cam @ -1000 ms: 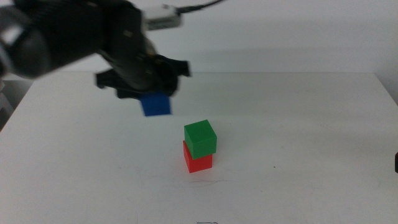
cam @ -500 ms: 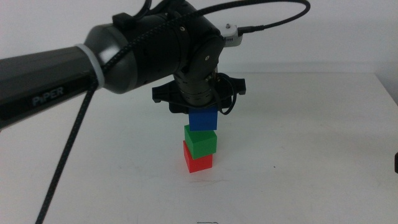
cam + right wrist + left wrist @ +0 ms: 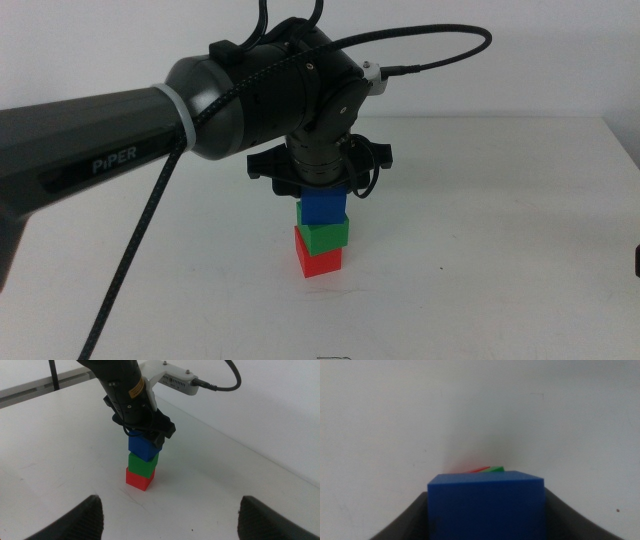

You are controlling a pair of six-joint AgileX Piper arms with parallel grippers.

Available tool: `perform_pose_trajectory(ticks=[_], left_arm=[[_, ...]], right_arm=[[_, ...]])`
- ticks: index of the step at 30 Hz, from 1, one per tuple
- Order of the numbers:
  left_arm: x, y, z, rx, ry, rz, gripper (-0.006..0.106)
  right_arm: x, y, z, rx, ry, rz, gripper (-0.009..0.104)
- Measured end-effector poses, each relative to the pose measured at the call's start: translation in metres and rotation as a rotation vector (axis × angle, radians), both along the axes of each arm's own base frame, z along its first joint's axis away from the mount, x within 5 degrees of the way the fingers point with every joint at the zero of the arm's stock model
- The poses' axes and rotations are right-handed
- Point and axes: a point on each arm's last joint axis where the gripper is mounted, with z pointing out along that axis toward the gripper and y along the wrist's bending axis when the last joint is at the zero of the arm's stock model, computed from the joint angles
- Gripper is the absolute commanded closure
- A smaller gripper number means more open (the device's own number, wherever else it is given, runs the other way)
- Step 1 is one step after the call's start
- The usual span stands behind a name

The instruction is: Stack red cubes first, then green, then blue cubes in a specific spot.

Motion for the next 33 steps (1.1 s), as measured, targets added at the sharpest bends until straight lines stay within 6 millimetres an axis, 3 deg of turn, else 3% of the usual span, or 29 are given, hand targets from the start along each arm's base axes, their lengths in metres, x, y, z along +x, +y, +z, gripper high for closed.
perform_pose_trajectory(ticks=[3, 5, 6, 18, 22, 28, 33], left_arm=[[0.0, 0.0, 0.0, 0.001, 0.004, 0.002, 0.09], [0.0, 0.0, -0.001, -0.001, 0.006, 0.003, 0.083], [0.0, 0.0, -0.001, -0.003, 0.008, 0.003, 0.071], [-0.001, -0.001, 0.0, -0.005, 0.009, -0.02, 0.02], [-0.003, 0.001, 0.008, -0.021, -0.008, -0.021, 0.009], [-0.015, 0.012, 0.045, -0.071, -0.079, -0.041, 0.007], [-0.041, 0.035, 0.101, -0.165, -0.19, -0.051, 0.007]], right_arm=[[0.0, 0.0, 0.0, 0.0, 0.0, 0.0, 0.001], [0.0, 0.0, 0.0, 0.0, 0.0, 0.0, 0.001], [0.0, 0.0, 0.0, 0.0, 0.0, 0.0, 0.001], [0.0, 0.0, 0.0, 0.0, 0.0, 0.0, 0.001], [0.0, 0.0, 0.0, 0.0, 0.0, 0.0, 0.001], [0.0, 0.0, 0.0, 0.0, 0.0, 0.0, 0.001], [0.0, 0.0, 0.0, 0.0, 0.0, 0.0, 0.001]])
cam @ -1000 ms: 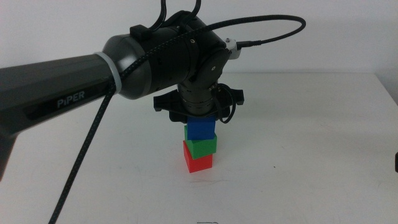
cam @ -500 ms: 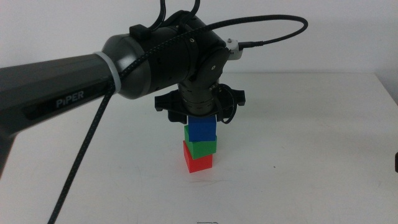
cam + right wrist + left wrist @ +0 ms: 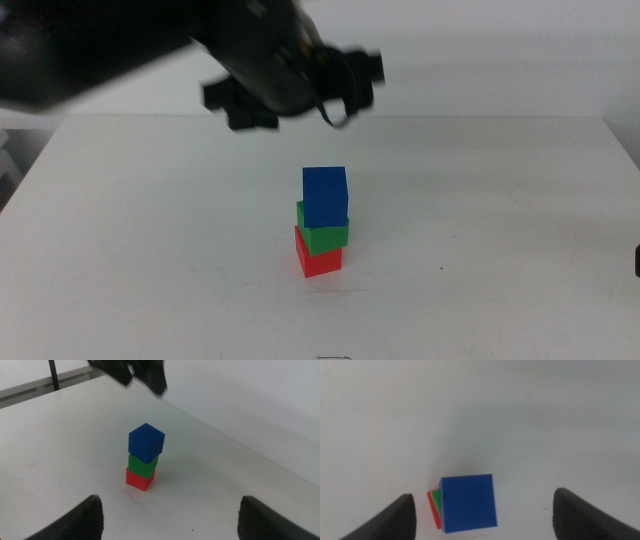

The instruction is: Stack red cubes first, then green, then blue cubes in a specific spot.

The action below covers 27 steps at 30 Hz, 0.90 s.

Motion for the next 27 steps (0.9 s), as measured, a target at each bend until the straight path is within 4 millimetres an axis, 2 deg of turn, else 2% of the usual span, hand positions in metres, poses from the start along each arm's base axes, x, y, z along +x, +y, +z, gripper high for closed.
perform_pose_trajectory(ticks=[4, 8, 15, 19, 22, 24, 27], left_arm=[[-0.015, 0.017, 0.028, -0.027, -0.076, 0.004, 0.007], [-0.029, 0.038, 0.051, 0.031, -0.156, -0.005, 0.01], [-0.077, 0.095, 0.087, 0.145, -0.165, 0.011, 0.011], [-0.1, 0.14, 0.093, 0.203, -0.223, -0.014, 0.011], [-0.122, 0.177, 0.089, 0.235, -0.321, -0.035, 0.011], [-0.145, 0.197, 0.085, 0.265, -0.418, -0.034, 0.011], [-0.18, 0.215, 0.079, 0.293, -0.559, 0.011, 0.011]], right_arm=[[0.0, 0.0, 0.0, 0.0, 0.0, 0.0, 0.001], [0.0, 0.0, 0.0, 0.0, 0.0, 0.0, 0.001], [0.0, 0.0, 0.0, 0.0, 0.0, 0.0, 0.001], [0.0, 0.0, 0.0, 0.0, 0.0, 0.0, 0.001], [0.0, 0.0, 0.0, 0.0, 0.0, 0.0, 0.001], [0.0, 0.0, 0.0, 0.0, 0.0, 0.0, 0.001], [0.0, 0.0, 0.0, 0.0, 0.0, 0.0, 0.001]])
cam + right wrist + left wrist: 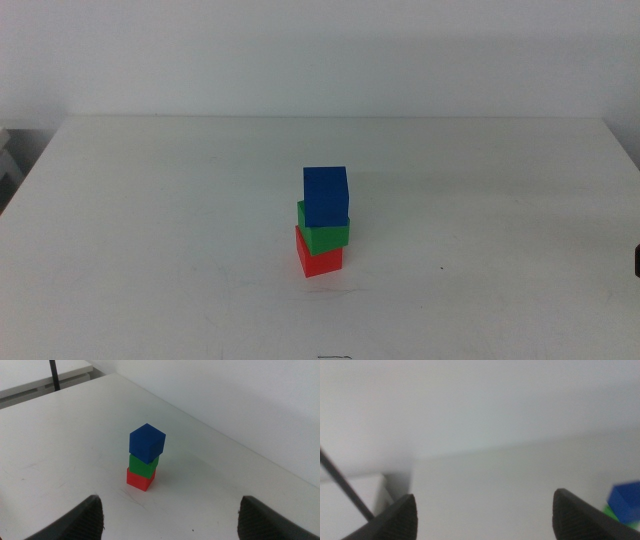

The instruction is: Stack red cubes first, then green, then blue cubes in a specific spot.

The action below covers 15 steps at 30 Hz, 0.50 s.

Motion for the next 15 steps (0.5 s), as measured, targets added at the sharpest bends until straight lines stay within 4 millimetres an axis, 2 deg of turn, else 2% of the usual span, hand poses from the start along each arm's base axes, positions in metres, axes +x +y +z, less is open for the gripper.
perform_pose_trajectory(ticks=[3, 6, 8, 10, 15], left_arm=[[-0.033, 0.009, -0.009, -0.015, -0.114, 0.041, 0.011], [-0.058, 0.012, -0.016, -0.032, -0.182, 0.05, 0.011], [-0.067, 0.012, -0.022, -0.051, -0.222, 0.039, 0.011], [-0.067, 0.01, -0.031, -0.065, -0.235, 0.028, 0.011], [-0.05, 0.006, -0.06, -0.085, -0.156, 0.012, 0.011]], right_arm=[[0.0, 0.0, 0.0, 0.0, 0.0, 0.0, 0.001], [0.0, 0.0, 0.0, 0.0, 0.0, 0.0, 0.001], [0.0, 0.0, 0.0, 0.0, 0.0, 0.0, 0.001], [0.0, 0.0, 0.0, 0.0, 0.0, 0.0, 0.001], [0.0, 0.0, 0.0, 0.0, 0.0, 0.0, 0.001]])
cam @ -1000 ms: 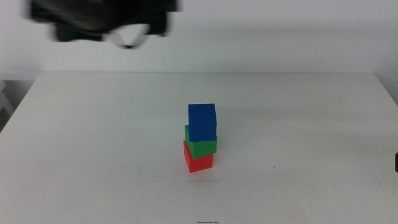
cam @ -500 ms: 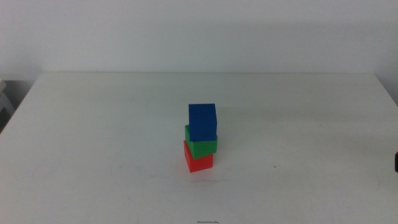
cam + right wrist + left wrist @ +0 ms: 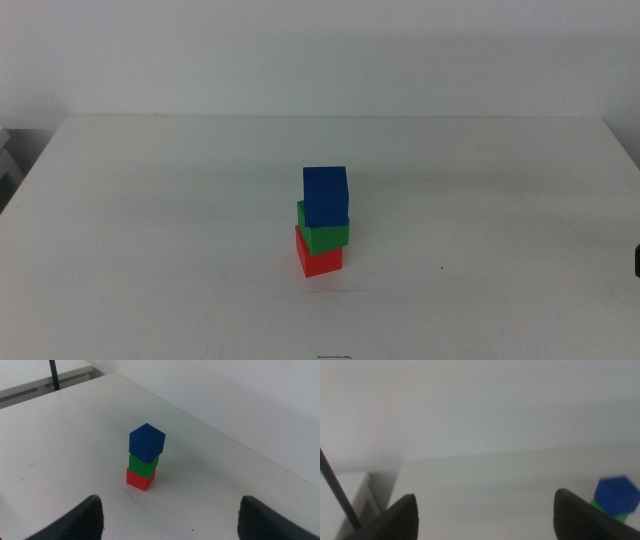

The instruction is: Stack red cubes first, then green, then blue cubes in a specific spot.

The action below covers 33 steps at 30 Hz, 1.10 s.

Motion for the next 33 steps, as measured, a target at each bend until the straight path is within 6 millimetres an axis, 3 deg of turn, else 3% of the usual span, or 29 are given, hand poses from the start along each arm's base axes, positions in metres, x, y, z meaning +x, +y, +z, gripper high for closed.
perform_pose_trajectory(ticks=[5, 9, 18, 27, 30, 33], left_arm=[[0.009, -0.002, -0.024, 0.002, 0.081, -0.004, 0.011], [0.011, -0.002, -0.031, 0.006, 0.122, -0.003, 0.011], [0.015, -0.006, -0.045, -0.058, 0.029, -0.031, 0.011], [0.03, -0.007, -0.096, -0.11, -0.136, -0.026, 0.011], [0.034, -0.007, -0.118, -0.115, -0.177, -0.02, 0.011], [0.031, -0.006, -0.14, -0.117, -0.197, -0.016, 0.011]], right_arm=[[0.0, 0.0, 0.0, 0.0, 0.0, 0.0, 0.001], [0.0, 0.0, 0.0, 0.0, 0.0, 0.0, 0.001], [0.0, -0.001, 0.0, -0.008, -0.008, -0.005, 0.001], [0.006, -0.003, 0.0, -0.008, -0.059, -0.054, 0.001], [0.014, -0.004, -0.001, 0.06, -0.125, -0.122, 0.001], [0.024, -0.005, -0.016, 0.177, -0.1, -0.207, 0.001]])
